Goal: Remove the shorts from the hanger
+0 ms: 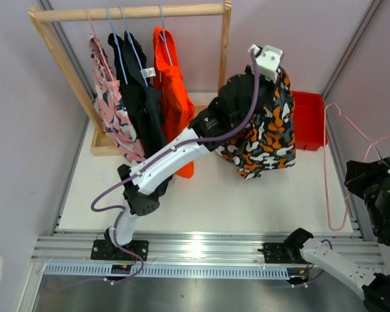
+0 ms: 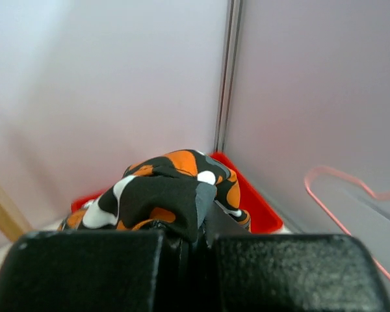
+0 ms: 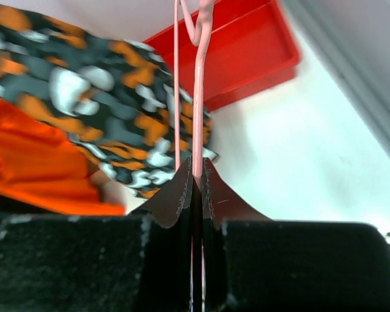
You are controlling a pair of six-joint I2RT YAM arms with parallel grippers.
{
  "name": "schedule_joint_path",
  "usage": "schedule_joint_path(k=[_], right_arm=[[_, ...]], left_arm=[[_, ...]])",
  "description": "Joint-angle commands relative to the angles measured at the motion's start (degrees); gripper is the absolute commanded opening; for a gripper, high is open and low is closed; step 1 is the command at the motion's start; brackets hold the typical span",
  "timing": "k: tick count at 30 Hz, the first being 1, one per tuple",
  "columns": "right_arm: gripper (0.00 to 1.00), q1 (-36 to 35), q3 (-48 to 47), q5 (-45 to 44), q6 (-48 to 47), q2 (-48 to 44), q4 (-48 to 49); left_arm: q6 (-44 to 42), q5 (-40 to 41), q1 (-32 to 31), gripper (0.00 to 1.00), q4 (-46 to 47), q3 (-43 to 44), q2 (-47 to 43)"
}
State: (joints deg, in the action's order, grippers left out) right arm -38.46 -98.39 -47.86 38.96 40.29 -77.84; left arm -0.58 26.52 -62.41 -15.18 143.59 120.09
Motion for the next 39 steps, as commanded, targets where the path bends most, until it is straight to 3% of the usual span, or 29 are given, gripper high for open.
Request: schedule_joint_path(k=[1,5,9,15,24,25,26,27,29,35,38,39], right_arm=[[0.00,0.6,4.2,-5.8,-1.4,-0.9,1.5],[0.00,0.4,8.5,-5.8,-2.5,-1.8,5.1],[0.00,0.4,12.4,-5.1,-3.7,-2.2,7.6],[0.00,0.4,17.6,-5.3,-4.4,-2.9,11.2],[0.00,0.6,23.3,-3.6,-4.6,-1.7,17.1],[0.00,0.5,23.4,-3.6,-4.2,-1.4,17.6],[0.00,0.6,23.4,-3.2,-4.2,-1.3,17.7],[0.00,0.5,23.4,-3.0,-4.2,-1.1,18.2],[0.00,0.5,23.2,-2.9,-4.6,-0.6,18.3],[0.00,0.5,19.3,-2.5,-8.4,2.0,20.2],[0.00,0.5,15.6,-0.7,-12.0,4.4,22.2],[0.00,0.6,14.4,0.0,-13.0,6.4,23.3]], left_arm=[[-4.2,-10.7,3.2,0.00,14.5,6.4,0.4],[-6.7,-12.4,6.8,0.00,29.6,7.7,2.2],[3.0,-13.6,14.7,0.00,36.9,6.6,6.7],[11.7,-15.5,19.5,0.02,45.5,7.3,19.2],[12.4,-16.0,19.2,0.09,41.0,2.5,25.7],[12.5,-16.0,19.0,0.14,40.5,1.5,25.5],[12.6,-15.8,18.9,0.43,39.9,1.0,25.3],[12.7,-16.0,18.8,0.64,38.0,0.4,24.5],[13.0,-16.4,18.8,0.99,35.3,-0.4,23.4],[11.0,-19.7,17.4,0.99,27.7,-13.0,8.9],[7.4,-22.0,14.6,0.99,16.2,-12.0,2.8],[6.5,-21.2,13.8,0.99,7.2,-10.7,2.2]])
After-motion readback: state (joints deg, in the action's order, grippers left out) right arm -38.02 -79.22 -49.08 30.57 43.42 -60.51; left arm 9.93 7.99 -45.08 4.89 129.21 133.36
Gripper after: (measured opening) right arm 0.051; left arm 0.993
